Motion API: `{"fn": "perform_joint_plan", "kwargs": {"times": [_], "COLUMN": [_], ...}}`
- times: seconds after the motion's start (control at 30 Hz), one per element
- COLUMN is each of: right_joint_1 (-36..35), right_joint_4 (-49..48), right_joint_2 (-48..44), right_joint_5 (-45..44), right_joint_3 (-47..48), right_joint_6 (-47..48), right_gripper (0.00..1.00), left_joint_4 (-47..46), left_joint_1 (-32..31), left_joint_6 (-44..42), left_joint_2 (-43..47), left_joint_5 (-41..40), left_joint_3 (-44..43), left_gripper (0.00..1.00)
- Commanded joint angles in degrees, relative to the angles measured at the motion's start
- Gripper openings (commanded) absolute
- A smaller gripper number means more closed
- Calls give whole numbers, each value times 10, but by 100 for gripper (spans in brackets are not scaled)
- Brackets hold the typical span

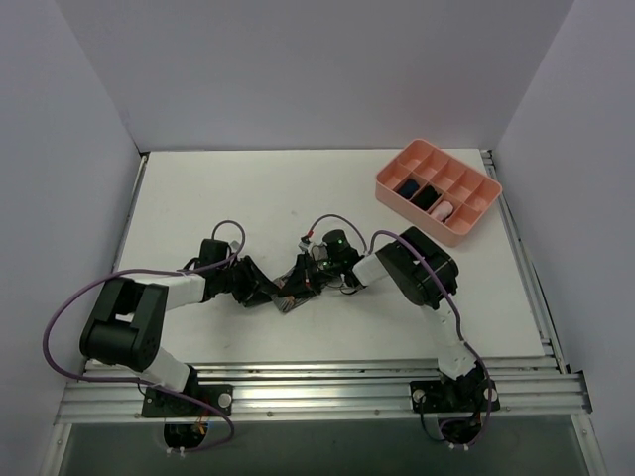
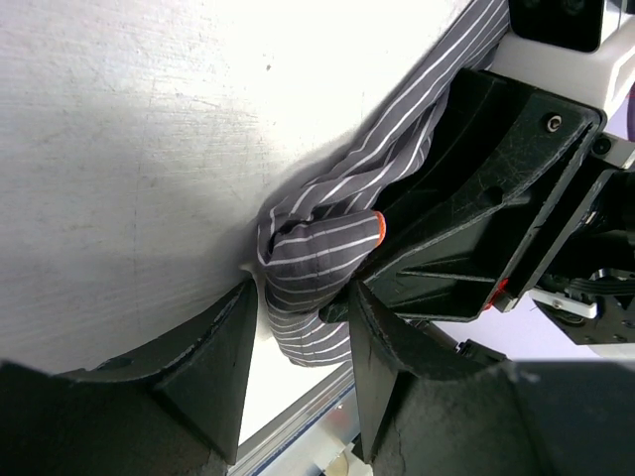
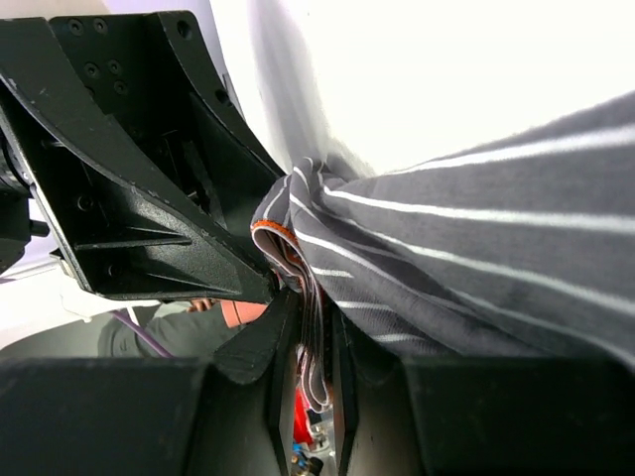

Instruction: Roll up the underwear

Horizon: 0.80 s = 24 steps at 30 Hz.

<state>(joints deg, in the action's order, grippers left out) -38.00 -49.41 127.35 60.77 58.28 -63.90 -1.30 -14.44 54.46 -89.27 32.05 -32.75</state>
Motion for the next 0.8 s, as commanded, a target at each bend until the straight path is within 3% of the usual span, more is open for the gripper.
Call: {"fn": "perform_joint_plan", "kwargs": {"times": [0.0, 0.23, 0.4, 0.47, 0.77], "right_joint_1": [-7, -8, 0, 1, 3], "right_joint_4": [-55, -24, 140, 154, 50], "right_joint_2": [12, 8, -14, -18, -20], "right_joint_5": [1, 9, 0, 4, 16], "right_joint_3": [-5, -4, 16, 16, -13], "right_joint_6": [-69, -50, 69, 82, 5], "right_gripper": [0, 0, 0, 0, 0], "left_joint_4": [33, 37, 50, 45, 23], "left_joint_1": [-6, -6, -5, -5, -8], "left_joint_6": [-20, -16, -33, -33, -30], "left_joint_2": [-34, -63, -14, 17, -5], "left_joint_5": [-62, -65, -59, -57, -51], "left_joint_3": [8, -10, -9, 0, 19], "left_gripper": [50, 47, 52, 53, 49]}}
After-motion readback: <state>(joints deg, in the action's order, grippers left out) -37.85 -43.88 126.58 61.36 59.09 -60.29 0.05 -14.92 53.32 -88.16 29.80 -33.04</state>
